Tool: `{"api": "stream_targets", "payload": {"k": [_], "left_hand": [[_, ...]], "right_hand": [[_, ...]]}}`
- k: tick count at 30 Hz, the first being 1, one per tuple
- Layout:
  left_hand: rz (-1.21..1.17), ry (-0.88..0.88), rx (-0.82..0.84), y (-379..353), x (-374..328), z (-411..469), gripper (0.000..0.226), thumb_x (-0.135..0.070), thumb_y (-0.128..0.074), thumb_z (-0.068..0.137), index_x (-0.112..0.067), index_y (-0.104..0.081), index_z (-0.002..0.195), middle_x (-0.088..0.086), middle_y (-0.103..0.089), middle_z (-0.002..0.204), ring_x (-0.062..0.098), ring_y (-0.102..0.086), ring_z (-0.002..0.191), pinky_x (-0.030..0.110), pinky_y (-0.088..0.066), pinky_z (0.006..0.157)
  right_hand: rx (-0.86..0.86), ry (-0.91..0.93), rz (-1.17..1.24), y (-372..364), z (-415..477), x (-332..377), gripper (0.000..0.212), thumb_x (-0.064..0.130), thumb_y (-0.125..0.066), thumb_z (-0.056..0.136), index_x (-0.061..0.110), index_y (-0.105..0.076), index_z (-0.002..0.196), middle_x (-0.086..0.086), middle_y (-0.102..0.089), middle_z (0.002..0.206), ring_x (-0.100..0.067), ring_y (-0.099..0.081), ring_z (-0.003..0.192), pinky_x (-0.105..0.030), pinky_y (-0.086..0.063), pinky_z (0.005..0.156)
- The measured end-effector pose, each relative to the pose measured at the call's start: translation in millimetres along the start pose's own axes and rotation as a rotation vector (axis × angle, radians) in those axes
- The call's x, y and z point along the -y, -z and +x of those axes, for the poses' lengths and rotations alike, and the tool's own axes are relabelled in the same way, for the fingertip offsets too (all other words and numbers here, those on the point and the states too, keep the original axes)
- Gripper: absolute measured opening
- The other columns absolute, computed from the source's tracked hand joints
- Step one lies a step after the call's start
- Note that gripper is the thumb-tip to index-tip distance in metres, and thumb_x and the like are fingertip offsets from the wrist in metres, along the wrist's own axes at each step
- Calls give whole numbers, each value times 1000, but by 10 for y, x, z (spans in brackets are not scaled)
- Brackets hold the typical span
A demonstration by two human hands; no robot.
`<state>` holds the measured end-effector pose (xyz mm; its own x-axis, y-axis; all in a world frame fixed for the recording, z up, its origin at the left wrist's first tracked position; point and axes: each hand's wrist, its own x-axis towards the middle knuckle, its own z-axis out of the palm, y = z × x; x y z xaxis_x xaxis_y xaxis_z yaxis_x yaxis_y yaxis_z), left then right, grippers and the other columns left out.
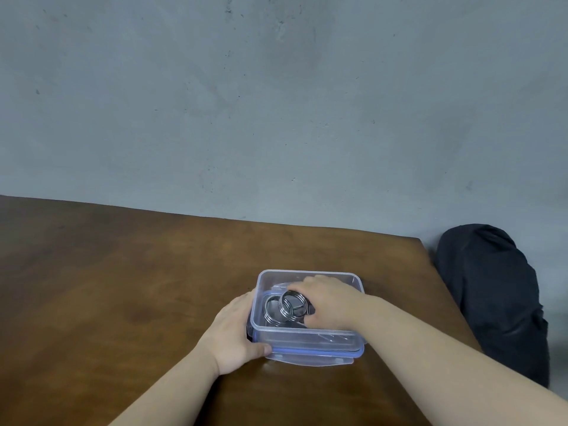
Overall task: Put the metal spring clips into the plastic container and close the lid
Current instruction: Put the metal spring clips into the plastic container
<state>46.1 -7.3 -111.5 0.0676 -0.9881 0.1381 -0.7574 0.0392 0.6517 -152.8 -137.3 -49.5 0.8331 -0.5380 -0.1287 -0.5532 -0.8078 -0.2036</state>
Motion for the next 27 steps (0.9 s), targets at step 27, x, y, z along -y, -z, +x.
{"api": "stream_targets", "payload": {"k": [27], "left_hand": [[278, 65, 163, -122, 6, -54, 134, -103, -37, 42, -46, -3, 158, -11, 20, 166, 14, 28, 150, 41, -3, 127]], "right_hand": [[-142, -3, -54, -5, -644, -18, 25, 32, -49, 104, 20, -49, 81, 4, -51, 89, -24, -58, 87, -37, -44, 73]]}}
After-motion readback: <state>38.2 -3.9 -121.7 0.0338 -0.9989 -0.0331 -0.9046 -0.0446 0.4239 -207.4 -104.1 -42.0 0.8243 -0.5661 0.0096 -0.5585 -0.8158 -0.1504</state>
